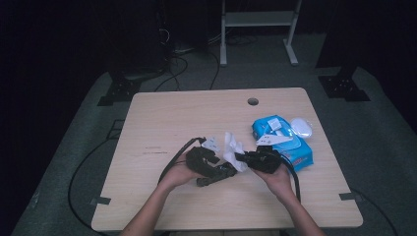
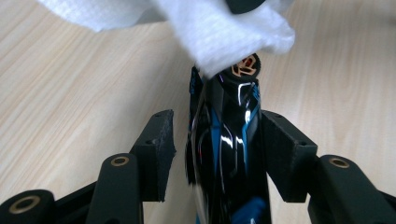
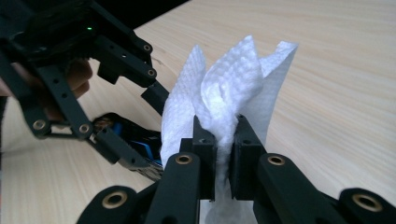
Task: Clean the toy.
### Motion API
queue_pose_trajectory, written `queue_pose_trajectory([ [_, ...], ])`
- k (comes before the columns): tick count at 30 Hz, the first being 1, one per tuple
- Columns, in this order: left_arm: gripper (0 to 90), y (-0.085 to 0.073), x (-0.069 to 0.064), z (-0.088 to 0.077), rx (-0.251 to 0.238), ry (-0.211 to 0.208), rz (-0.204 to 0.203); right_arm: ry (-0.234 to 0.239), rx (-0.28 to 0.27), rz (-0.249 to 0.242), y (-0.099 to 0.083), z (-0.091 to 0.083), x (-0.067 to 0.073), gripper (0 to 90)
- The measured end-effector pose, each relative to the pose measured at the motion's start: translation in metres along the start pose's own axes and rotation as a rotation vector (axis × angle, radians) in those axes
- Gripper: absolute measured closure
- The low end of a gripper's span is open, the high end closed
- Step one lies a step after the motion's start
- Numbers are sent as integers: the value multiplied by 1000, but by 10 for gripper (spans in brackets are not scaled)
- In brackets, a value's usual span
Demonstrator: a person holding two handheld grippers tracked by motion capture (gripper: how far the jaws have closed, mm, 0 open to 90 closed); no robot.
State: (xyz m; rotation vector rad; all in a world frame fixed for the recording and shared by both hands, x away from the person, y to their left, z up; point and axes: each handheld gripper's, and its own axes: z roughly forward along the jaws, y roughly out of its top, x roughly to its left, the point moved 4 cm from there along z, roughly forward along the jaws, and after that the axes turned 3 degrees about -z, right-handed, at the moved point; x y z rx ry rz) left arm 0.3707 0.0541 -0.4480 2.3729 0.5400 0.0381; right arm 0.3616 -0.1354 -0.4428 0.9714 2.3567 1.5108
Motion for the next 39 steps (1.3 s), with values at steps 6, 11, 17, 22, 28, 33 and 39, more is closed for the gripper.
queue_pose_trajectory([
  [6,450,-6,6,-18,-54,-14,-38,34,19,-41,9,6,15,822],
  [11,444,-11,10,-28,-82,-18,-65,49,56,-63,10,16,21,822],
  [17,431,-17,12,-25,-74,-36,-85,56,100,-77,6,25,25,822],
  [22,399,-19,13,-22,-90,-58,-115,58,118,-79,2,28,25,822],
  [28,366,-21,13,-20,-96,-80,-130,64,109,-88,0,26,25,823],
  [33,349,-23,13,-19,-102,-95,-139,72,106,-92,-1,24,26,823],
  [39,306,-25,10,-15,-98,-124,-158,86,109,-108,-4,19,29,823],
])
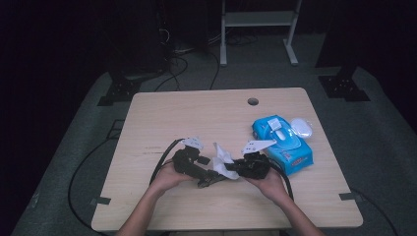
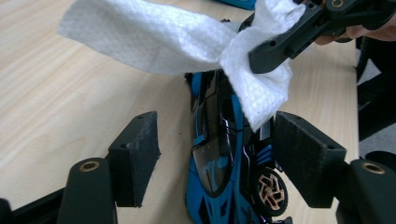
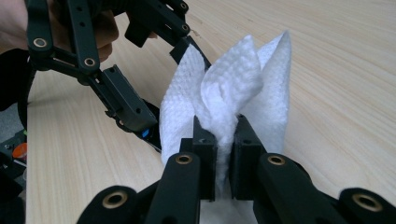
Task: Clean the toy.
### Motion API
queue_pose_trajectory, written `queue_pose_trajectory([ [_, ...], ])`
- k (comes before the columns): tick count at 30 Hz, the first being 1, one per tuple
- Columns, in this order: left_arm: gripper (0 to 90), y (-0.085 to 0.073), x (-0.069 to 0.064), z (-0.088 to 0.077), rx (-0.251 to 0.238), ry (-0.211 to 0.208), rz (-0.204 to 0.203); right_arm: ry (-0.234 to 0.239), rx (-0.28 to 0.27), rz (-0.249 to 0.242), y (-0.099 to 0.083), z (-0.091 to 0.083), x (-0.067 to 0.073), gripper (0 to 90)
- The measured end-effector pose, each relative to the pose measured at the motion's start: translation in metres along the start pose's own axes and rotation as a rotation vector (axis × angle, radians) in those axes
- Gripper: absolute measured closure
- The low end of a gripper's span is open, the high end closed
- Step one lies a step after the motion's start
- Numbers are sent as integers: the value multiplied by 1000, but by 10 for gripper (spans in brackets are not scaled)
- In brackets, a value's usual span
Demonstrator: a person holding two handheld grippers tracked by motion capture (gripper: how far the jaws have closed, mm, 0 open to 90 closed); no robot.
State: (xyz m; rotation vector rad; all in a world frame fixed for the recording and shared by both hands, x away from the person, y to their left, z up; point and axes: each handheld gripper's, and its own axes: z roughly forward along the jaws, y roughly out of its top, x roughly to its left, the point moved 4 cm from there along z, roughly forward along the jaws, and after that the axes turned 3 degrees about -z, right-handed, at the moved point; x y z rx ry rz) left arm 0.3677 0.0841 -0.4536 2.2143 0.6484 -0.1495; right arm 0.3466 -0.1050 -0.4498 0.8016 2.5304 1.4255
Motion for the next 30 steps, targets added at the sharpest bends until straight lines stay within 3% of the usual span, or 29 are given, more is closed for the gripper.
queue_pose_trajectory([
  [4,287,-2,-4,3,2,-16,0,5,0,-15,-3,-4,3,822],
  [11,282,-6,-13,9,9,-8,34,-5,-4,-53,-11,-11,12,822],
  [18,263,-10,-17,13,12,-7,38,-4,8,-86,-17,-15,17,823],
  [22,249,-13,-20,17,36,0,58,-1,23,-97,-20,-17,19,822],
  [30,237,-21,-30,35,111,20,107,-20,97,-172,-35,-19,30,823],
])
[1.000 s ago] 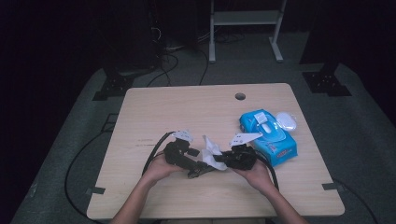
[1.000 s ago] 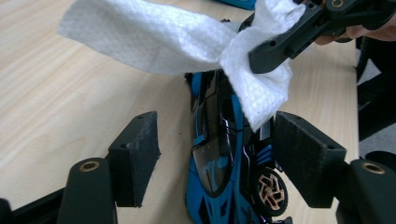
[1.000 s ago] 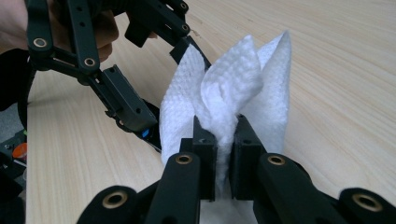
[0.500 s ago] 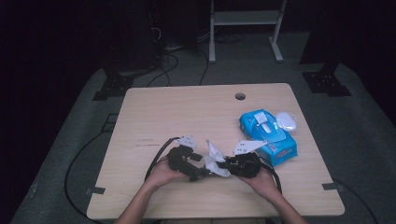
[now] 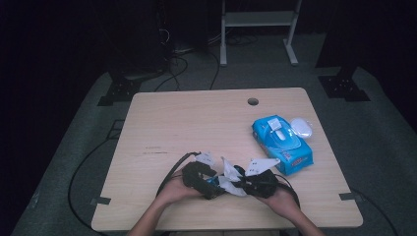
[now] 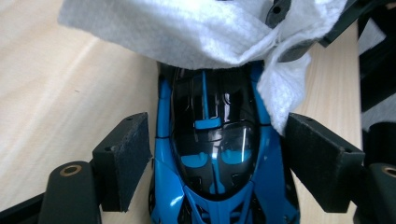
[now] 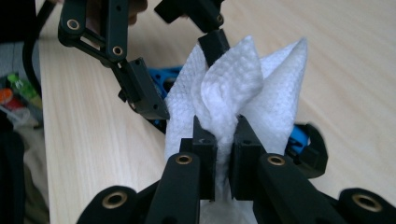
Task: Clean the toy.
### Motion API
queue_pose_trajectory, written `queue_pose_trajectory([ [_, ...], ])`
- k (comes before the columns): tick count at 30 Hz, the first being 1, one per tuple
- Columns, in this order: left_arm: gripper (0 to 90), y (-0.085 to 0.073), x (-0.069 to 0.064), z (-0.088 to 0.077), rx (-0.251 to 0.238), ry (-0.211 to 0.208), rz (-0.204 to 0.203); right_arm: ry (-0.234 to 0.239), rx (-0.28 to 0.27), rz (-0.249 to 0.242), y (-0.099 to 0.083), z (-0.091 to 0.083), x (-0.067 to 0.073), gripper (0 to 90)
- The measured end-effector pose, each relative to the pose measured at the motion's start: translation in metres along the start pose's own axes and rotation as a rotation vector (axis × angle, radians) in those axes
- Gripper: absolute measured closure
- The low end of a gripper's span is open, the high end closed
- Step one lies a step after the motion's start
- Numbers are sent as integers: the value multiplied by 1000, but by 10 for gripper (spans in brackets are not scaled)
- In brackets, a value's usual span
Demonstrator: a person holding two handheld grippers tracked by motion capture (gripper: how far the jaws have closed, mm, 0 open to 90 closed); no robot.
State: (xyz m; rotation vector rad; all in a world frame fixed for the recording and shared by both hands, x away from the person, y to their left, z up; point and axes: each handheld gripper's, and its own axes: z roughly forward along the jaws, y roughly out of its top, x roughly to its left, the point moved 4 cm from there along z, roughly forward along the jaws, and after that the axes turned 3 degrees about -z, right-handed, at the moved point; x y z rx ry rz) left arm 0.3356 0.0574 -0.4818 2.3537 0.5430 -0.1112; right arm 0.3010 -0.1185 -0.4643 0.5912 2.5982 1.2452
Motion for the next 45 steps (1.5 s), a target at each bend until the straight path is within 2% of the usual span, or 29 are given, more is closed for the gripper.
queue_pose_trajectory([
  [2,232,-1,-4,8,38,22,28,0,26,-14,-5,2,2,823],
  [3,225,-2,-6,12,64,36,44,-7,59,-27,-10,4,4,822],
  [4,225,-4,-8,16,89,60,64,-7,59,-27,-10,4,4,822],
  [5,217,-4,-11,18,86,81,88,-20,67,-37,-14,5,4,822],
  [8,218,-2,-10,18,88,78,75,-27,57,-27,-14,1,1,822],
  [10,193,-2,-9,18,92,80,64,-34,39,-8,-14,-5,-3,821],
  [11,192,-2,-9,18,92,80,63,-47,20,20,-16,-13,-7,821],
  [12,192,-2,-9,19,87,83,60,-47,20,20,-16,-13,-7,821],
  [15,183,0,-11,20,89,108,75,-81,-13,65,-22,-30,-18,821],
  [21,184,7,-15,21,107,148,120,-103,-35,124,-37,-41,-28,819],
  [24,185,7,-15,23,112,149,121,-108,-34,127,-39,-41,-29,819],
  [27,185,8,-16,26,116,170,139,-114,-40,130,-40,-43,-31,819],
  [33,186,8,-17,31,132,184,155,-124,-49,135,-42,-47,-34,818],
  [36,187,8,-17,31,123,189,148,-130,-53,146,-42,-49,-36,818],
  [40,232,7,-18,31,115,175,139,-130,-51,149,-42,-46,-36,814],
  [45,255,8,-20,30,109,200,144,-130,-51,147,-43,-46,-36,815],
])
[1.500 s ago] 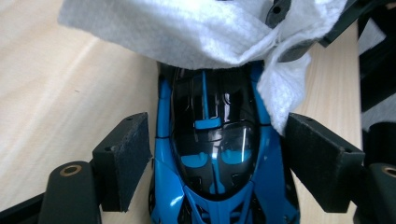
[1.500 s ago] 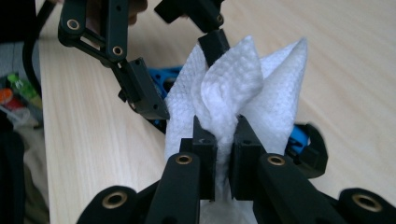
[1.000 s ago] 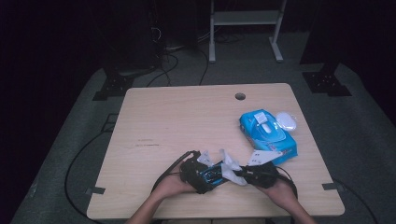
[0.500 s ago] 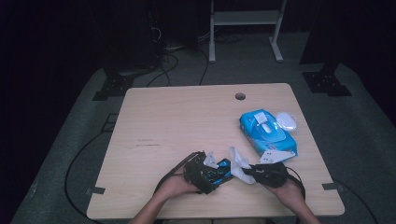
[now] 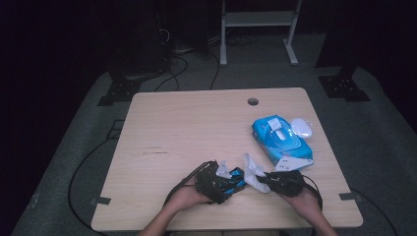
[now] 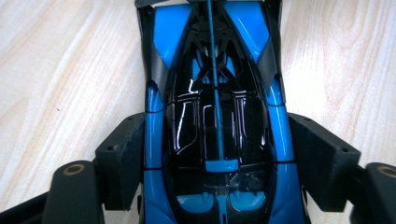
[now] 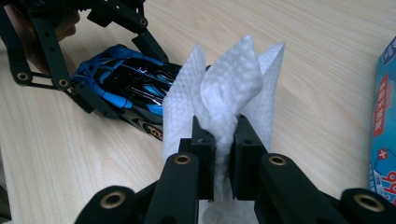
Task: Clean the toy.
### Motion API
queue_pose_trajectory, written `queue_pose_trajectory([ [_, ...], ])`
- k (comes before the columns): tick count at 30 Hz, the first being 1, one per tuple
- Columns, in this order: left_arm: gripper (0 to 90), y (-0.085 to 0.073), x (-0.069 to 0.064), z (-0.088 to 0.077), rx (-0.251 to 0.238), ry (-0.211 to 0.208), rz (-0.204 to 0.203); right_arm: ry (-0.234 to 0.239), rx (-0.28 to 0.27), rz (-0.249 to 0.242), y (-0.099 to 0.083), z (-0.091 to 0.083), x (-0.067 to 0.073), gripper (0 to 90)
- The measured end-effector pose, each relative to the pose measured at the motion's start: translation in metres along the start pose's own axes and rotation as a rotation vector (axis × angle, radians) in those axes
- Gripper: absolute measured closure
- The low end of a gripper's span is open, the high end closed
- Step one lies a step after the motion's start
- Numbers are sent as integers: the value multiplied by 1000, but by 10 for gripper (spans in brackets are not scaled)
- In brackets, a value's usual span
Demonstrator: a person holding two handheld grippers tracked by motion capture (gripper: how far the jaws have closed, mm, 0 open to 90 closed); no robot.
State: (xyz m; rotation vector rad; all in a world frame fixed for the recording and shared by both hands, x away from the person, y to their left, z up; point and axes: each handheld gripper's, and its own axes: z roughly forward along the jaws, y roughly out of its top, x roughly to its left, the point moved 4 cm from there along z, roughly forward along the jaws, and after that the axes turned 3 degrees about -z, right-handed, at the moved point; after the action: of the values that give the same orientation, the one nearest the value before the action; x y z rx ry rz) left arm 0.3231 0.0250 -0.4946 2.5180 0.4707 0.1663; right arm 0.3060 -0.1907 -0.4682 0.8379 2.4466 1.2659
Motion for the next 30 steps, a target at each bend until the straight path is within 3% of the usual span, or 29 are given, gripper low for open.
queue_pose_trajectory([
  [20,265,0,1,-5,-25,-18,18,-2,-16,15,1,-3,-2,815],
  [26,263,-1,2,-3,-8,-30,6,-1,-15,18,1,-3,-2,815],
  [30,258,1,3,-3,20,-35,25,3,-13,17,1,-1,-2,815],
])
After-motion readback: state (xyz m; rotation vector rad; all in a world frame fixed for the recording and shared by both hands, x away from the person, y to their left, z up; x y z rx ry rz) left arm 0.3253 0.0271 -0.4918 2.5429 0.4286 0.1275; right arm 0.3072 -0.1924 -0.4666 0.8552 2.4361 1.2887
